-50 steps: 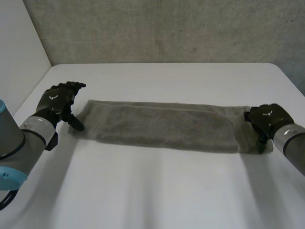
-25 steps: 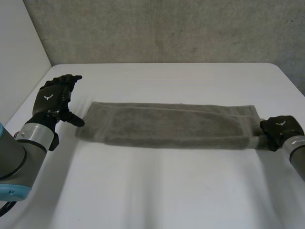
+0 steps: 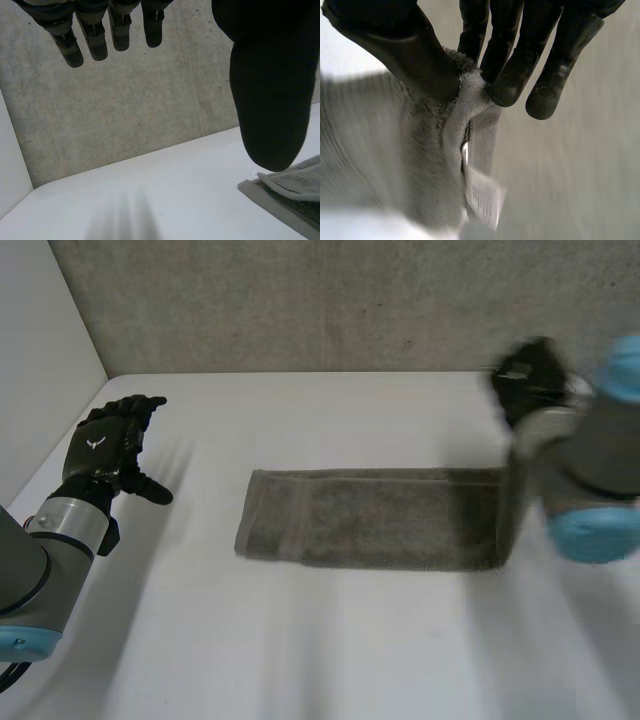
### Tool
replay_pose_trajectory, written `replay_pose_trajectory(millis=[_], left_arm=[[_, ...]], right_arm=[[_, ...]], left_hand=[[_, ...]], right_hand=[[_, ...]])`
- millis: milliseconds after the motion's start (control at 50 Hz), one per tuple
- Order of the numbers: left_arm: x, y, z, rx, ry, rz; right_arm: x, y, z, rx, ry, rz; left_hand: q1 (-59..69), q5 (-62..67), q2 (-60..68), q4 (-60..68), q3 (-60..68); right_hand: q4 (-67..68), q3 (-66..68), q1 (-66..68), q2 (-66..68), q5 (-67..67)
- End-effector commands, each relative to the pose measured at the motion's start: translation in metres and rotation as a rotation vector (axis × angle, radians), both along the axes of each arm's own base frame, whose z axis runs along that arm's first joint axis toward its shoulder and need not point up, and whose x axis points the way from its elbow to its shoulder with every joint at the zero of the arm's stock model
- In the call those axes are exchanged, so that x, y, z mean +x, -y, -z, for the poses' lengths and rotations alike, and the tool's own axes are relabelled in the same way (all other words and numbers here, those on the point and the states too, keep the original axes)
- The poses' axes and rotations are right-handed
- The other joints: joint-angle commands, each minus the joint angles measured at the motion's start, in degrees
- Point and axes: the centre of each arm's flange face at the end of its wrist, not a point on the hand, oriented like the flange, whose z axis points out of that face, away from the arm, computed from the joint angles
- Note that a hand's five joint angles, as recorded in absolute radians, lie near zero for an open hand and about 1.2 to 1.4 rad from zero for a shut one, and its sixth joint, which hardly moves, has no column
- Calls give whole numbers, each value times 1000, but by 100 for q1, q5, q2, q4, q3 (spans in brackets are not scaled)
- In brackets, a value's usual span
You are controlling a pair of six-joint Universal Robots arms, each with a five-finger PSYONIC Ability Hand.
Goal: Fold the towel.
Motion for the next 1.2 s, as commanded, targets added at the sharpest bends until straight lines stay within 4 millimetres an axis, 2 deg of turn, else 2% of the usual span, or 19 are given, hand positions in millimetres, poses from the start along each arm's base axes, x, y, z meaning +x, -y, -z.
replay_pose_trajectory(millis=[20, 60, 100, 220, 260, 280, 320, 380, 420, 440, 480, 580, 600, 640, 700, 740, 800, 900, 1200], left_arm=[[0, 0, 1, 2, 2, 0], [0, 0, 2, 2, 3, 0], [0, 0, 2, -2, 4, 0], [-1, 1, 4, -4, 7, 1], [-1, 1, 5, -8, 8, 1], [-1, 1, 5, -8, 9, 1], [-1, 1, 5, -10, 9, 1], [-2, 1, 5, -10, 9, 4], [-3, 0, 4, -12, 7, 9], [-5, -1, 4, -13, 9, 15], [-6, -2, 3, -14, 8, 18], [-18, -6, -3, -37, 4, 53], [-24, -10, -4, -40, 3, 73], [-30, -12, -5, -45, 2, 93], [-41, -17, -7, -51, 0, 127], [-46, -19, -5, -48, 0, 139], [-53, -24, 0, -36, 3, 159], [-58, -28, 5, -23, 6, 174], [-55, -35, 13, 6, 15, 173]], right_arm=[[125, -86, 32, 24, -12, -369], [142, -100, 47, 42, -23, -427], [170, -135, 76, 75, -46, -556], [188, -161, 111, 123, -74, -655], [188, -164, 123, 156, -90, -661], [188, -164, 123, 156, -90, -661], [185, -164, 119, 165, -74, -649], [182, -160, 109, 170, -44, -621], [165, -154, 77, 200, 71, -545], [165, -154, 77, 200, 72, -544], [135, -138, 47, 257, 235, -455], [84, -116, 33, 372, 423, -333], [84, -116, 33, 372, 423, -332], [56, -110, 44, 451, 466, -262], [42, -105, 54, 483, 466, -230], [17, -96, 75, 550, 455, -179], [3, -90, 93, 611, 469, -176], [-8, -80, 112, 639, 510, -172], [-24, -61, 124, 602, 559, -115]], left_hand=[[25, -155, 33, 51, 34], [25, -155, 33, 51, 34], [25, -155, 33, 51, 34], [25, -155, 33, 51, 34], [25, -155, 33, 51, 34], [25, -155, 33, 51, 34], [25, -155, 33, 51, 34], [25, -155, 33, 51, 34], [25, -155, 33, 51, 34], [25, -155, 33, 51, 34], [25, -155, 33, 51, 34], [25, -155, 33, 51, 34], [25, -155, 33, 51, 34], [25, -155, 33, 51, 34], [25, -155, 33, 51, 34], [25, -155, 33, 51, 34], [30, -151, 37, 56, 39], [25, -155, 33, 51, 34], [25, -155, 33, 51, 34]], right_hand=[[308, 284, 378, 383, 369], [308, 284, 378, 383, 369], [308, 284, 378, 383, 369], [308, 284, 378, 383, 369], [-2361, -2384, -2291, -2286, -2300], [-2378, -2401, -2307, -2302, -2317], [-5257, -5280, -5186, -5181, -5196], [-6692, -6716, -6622, -6617, -6631], [-6692, -6716, -6622, -6617, -6631], [-6692, -6716, -6622, -6617, -6631], [-6692, -6716, -6622, -6617, -6631], [-6692, -6716, -6622, -6617, -6631], [-6692, -6716, -6622, -6617, -6631], [-6692, -6716, -6622, -6617, -6631], [-6692, -6716, -6622, -6617, -6631], [-6692, -6716, -6622, -6617, -6631], [-6588, -6611, -6517, -6512, -6526], [-5343, -5367, -5273, -5268, -5282], [-1436, -1459, -1365, -1360, -1375]])
